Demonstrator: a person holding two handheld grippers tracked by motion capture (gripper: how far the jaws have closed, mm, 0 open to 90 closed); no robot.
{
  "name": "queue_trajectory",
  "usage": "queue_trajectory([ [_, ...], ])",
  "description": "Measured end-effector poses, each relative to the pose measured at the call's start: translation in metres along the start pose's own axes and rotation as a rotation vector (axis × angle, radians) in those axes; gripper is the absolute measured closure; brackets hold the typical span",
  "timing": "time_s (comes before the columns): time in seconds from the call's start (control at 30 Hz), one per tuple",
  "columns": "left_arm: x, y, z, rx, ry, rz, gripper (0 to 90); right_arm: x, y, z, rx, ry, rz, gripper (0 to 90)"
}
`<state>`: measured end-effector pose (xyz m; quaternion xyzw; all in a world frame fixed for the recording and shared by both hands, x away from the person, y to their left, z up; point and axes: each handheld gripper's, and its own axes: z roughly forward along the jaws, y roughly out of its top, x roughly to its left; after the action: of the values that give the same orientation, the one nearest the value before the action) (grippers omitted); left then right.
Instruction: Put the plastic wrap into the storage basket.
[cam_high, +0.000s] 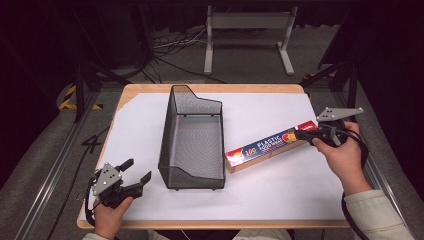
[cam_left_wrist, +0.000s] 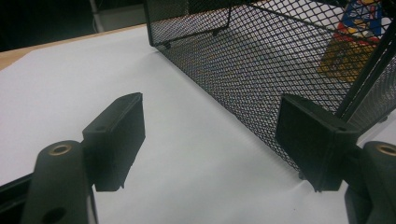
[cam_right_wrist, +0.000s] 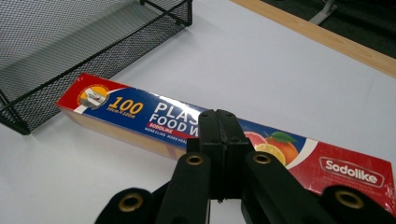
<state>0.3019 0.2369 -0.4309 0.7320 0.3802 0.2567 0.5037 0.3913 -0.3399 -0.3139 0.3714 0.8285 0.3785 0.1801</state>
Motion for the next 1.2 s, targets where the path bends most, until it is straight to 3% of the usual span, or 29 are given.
queue_trajectory([
  [0.23, 0.0, -0.003, 0.0, 0.019, 0.004, 0.027, 24.9, -0.009, 0.017, 0.019, 0.037, -0.013, 0.009, 90.0],
  [0.7, 0.0, -0.005, -0.004, 0.018, 0.007, 0.02, 24.8, -0.025, 0.05, 0.043, 0.069, -0.059, -0.027, 90.0],
  [0.77, 0.0, -0.005, -0.004, 0.018, 0.008, 0.024, 24.9, -0.028, 0.051, 0.048, 0.095, -0.087, -0.027, 90.0],
  [1.0, -0.001, -0.005, -0.003, 0.025, 0.007, 0.035, 24.8, -0.038, 0.05, 0.065, 0.115, -0.083, -0.027, 90.0],
  [1.2, -0.001, -0.005, -0.004, 0.023, 0.007, 0.031, 24.9, -0.044, 0.039, 0.082, 0.14, -0.084, -0.008, 90.0],
])
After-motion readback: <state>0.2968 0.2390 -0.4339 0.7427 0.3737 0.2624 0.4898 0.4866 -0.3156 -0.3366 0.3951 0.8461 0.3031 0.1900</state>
